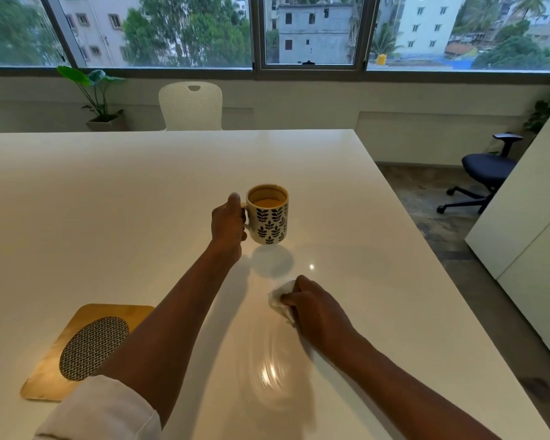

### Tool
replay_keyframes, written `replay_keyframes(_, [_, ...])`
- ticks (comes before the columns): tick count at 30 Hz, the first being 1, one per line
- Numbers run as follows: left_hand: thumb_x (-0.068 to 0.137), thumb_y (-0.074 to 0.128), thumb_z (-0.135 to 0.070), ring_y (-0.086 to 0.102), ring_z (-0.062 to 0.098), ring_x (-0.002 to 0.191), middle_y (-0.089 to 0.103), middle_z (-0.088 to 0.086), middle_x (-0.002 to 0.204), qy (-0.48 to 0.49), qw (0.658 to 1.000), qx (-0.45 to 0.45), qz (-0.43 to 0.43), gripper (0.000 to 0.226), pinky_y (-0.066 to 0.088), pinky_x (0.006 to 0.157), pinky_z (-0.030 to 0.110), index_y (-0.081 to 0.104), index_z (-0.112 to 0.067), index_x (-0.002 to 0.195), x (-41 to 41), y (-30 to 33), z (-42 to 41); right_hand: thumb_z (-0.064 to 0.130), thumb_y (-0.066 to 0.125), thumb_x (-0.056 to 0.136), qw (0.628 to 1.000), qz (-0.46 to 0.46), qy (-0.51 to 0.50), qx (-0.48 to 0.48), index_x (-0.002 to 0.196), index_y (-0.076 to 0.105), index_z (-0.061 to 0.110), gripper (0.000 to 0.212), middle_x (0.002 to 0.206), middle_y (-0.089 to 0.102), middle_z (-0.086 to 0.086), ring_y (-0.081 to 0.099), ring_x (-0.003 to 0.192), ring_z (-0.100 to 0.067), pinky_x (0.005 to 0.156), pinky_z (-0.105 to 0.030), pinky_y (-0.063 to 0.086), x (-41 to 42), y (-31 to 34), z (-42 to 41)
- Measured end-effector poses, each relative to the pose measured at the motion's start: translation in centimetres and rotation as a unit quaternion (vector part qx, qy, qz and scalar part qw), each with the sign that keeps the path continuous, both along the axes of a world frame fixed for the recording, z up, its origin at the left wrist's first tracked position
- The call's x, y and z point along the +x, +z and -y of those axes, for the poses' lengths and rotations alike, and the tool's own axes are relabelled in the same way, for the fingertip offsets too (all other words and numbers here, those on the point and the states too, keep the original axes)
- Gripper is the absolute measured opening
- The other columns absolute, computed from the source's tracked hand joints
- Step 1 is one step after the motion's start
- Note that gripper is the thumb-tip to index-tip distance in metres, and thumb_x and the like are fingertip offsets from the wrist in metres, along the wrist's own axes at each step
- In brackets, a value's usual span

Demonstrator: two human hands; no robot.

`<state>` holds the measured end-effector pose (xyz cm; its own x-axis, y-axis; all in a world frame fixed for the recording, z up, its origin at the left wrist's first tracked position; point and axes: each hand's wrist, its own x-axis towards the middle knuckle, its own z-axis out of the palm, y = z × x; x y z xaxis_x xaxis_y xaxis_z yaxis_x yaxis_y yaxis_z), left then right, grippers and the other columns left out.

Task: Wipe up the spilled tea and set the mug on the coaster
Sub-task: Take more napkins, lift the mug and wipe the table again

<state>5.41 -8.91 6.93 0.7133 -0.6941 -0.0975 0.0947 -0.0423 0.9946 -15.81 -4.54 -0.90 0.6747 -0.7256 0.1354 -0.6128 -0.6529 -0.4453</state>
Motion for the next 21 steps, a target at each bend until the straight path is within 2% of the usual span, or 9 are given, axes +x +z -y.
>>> replay_keyframes(2, [0.097, 0.042, -0.036, 0.030, 0.015, 0.051, 0.037, 0.000, 0.059, -0.006, 1.000, -0.006, -0.005, 0.040, 0.028, 0.047, 0.027, 0.041, -0.015, 0.063, -0.2, 0.0, -0.2, 0.007, 0.051, 0.092, 1.000, -0.008, -0.003, 0.004, 0.112, 0.067, 0.021, 0.029, 0.111, 0.052, -0.006, 0.052, 0.096, -0.024, 0.080, -0.037, 0.047, -1.2, -0.1, 0.4])
replay_keyframes(4, [0.096, 0.043, -0.036, 0.030, 0.015, 0.051, 0.038, 0.000, 0.059, -0.008, 1.000, -0.002, -0.009, 0.040, 0.028, 0.047, 0.027, 0.042, -0.015, 0.063, -0.6, 0.0, -0.3, 0.010, 0.052, 0.089, 0.999, -0.025, -0.019, -0.012, 0.103, 0.067, 0.024, 0.024, 0.106, 0.054, -0.004, 0.054, 0.091, -0.024, 0.076, -0.037, 0.048, -2.0, -0.1, 0.9])
replay_keyframes(6, [0.096, 0.043, -0.037, 0.031, 0.015, 0.050, 0.038, 0.000, 0.058, -0.010, 1.000, 0.001, -0.009, 0.040, 0.029, 0.047, 0.026, 0.042, -0.016, 0.062, -0.9, -0.1, -0.4, 0.027, 0.052, 0.084, 0.998, -0.006, -0.061, -0.015, 0.081, 0.057, 0.031, 0.007, 0.088, 0.059, 0.002, 0.057, 0.078, -0.020, 0.063, -0.034, 0.042, -2.7, 0.0, 1.5])
replay_keyframes(8, [0.097, 0.043, -0.037, 0.031, 0.014, 0.049, 0.038, -0.001, 0.057, -0.015, 1.000, 0.000, -0.006, 0.040, 0.029, 0.046, 0.026, 0.042, -0.016, 0.062, -1.3, -0.3, -0.4, 0.041, 0.048, 0.074, 0.992, -0.013, -0.113, -0.062, 0.072, 0.050, 0.030, 0.011, 0.076, 0.060, 0.005, 0.057, 0.070, -0.016, 0.057, -0.034, 0.036, -3.4, 0.1, 2.5])
replay_keyframes(11, [0.097, 0.043, -0.037, 0.030, 0.013, 0.047, 0.038, -0.002, 0.055, -0.017, 1.000, 0.003, -0.009, 0.041, 0.029, 0.045, 0.025, 0.042, -0.016, 0.061, -1.8, -0.4, -0.3, 0.037, 0.051, 0.074, 0.986, 0.006, -0.165, -0.021, 0.083, 0.059, 0.028, 0.016, 0.089, 0.064, 0.000, 0.061, 0.082, -0.023, 0.067, -0.039, 0.045, -3.8, 0.1, 4.2])
replay_keyframes(12, [0.096, 0.043, -0.037, 0.030, 0.014, 0.047, 0.038, -0.002, 0.055, -0.018, 1.000, 0.003, -0.010, 0.041, 0.028, 0.045, 0.025, 0.041, -0.016, 0.061, -1.9, -0.5, -0.2, 0.028, 0.053, 0.080, 0.984, 0.010, -0.180, 0.012, 0.090, 0.063, 0.024, 0.015, 0.098, 0.062, -0.006, 0.060, 0.087, -0.028, 0.073, -0.041, 0.048, -4.0, 0.3, 4.8])
replay_keyframes(15, [0.097, 0.043, -0.037, 0.030, 0.014, 0.048, 0.037, -0.002, 0.054, -0.021, 1.000, 0.001, -0.009, 0.042, 0.028, 0.045, 0.025, 0.040, -0.017, 0.060, -2.3, -0.7, 0.0, 0.003, 0.053, 0.087, 0.978, -0.021, -0.206, 0.003, 0.106, 0.066, 0.009, 0.023, 0.111, 0.053, -0.020, 0.057, 0.093, -0.036, 0.075, -0.041, 0.049, -4.7, 0.2, 8.0])
replay_keyframes(21, [0.098, 0.042, -0.037, 0.030, 0.013, 0.048, 0.036, -0.001, 0.057, -0.029, 1.000, -0.004, -0.002, 0.043, 0.028, 0.045, 0.025, 0.039, -0.017, 0.061, -2.7, -1.0, 0.7, 0.004, 0.051, 0.090, 0.967, -0.001, -0.252, 0.024, 0.108, 0.063, 0.004, 0.022, 0.114, 0.056, -0.022, 0.057, 0.099, -0.037, 0.080, -0.040, 0.048, -4.9, 0.7, 12.2])
